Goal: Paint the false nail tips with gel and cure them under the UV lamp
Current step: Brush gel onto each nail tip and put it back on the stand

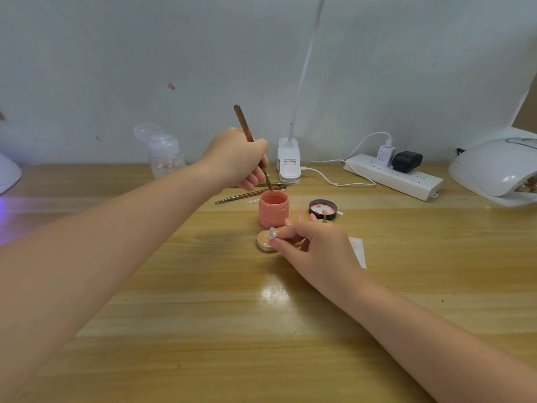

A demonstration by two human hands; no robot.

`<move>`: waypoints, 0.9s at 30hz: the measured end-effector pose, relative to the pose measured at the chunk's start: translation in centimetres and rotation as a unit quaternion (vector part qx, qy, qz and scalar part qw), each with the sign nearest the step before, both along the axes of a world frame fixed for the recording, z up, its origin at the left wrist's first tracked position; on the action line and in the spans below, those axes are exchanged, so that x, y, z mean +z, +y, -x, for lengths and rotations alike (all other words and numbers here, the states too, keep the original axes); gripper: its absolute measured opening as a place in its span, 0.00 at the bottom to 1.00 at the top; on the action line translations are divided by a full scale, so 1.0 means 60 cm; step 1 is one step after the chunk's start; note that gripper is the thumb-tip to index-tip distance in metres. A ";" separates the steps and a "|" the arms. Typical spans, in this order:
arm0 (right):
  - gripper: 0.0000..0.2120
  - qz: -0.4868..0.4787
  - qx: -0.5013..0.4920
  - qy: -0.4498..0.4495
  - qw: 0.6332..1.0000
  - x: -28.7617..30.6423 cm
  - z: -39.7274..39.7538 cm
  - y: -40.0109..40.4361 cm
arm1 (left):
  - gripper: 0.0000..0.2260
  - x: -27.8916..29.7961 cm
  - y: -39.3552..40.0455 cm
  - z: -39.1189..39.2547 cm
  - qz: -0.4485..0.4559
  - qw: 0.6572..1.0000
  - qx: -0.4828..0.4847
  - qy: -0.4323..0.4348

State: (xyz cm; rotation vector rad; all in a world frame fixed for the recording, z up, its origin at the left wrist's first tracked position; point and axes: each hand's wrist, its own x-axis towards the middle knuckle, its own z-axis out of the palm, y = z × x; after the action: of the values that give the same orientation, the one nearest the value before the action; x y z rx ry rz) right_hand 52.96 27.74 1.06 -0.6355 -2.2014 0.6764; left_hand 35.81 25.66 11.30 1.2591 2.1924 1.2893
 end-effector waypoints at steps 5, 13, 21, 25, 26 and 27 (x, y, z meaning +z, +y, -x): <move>0.03 -0.008 0.000 -0.001 1.000 0.001 0.001 -0.001 | 0.09 -0.010 0.008 0.002 0.027 0.998 -0.005 0.061; 0.03 -0.005 0.002 0.006 1.000 0.000 0.001 -0.001 | 0.04 -0.026 0.006 0.008 0.045 0.993 -0.036 0.108; 0.03 -0.012 0.001 0.003 1.000 -0.001 0.001 0.000 | 0.06 -0.017 0.002 0.011 -0.018 0.999 0.012 0.036; 0.03 -0.008 0.001 0.001 1.000 -0.003 0.001 0.001 | 0.07 -0.016 -0.007 0.019 -0.071 0.995 0.048 -0.049; 0.03 -0.006 0.004 0.002 1.000 -0.003 0.001 0.001 | 0.08 -0.016 -0.011 0.024 -0.088 0.991 0.058 -0.079; 0.03 -0.006 0.005 0.002 1.000 -0.003 0.001 0.001 | 0.08 -0.018 -0.015 0.030 -0.102 0.986 0.068 -0.112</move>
State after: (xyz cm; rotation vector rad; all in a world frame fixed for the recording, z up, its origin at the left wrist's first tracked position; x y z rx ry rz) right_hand 52.88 27.83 0.85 -0.6160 -2.2043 0.6695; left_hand 34.02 24.77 10.24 0.9879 2.0573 1.6591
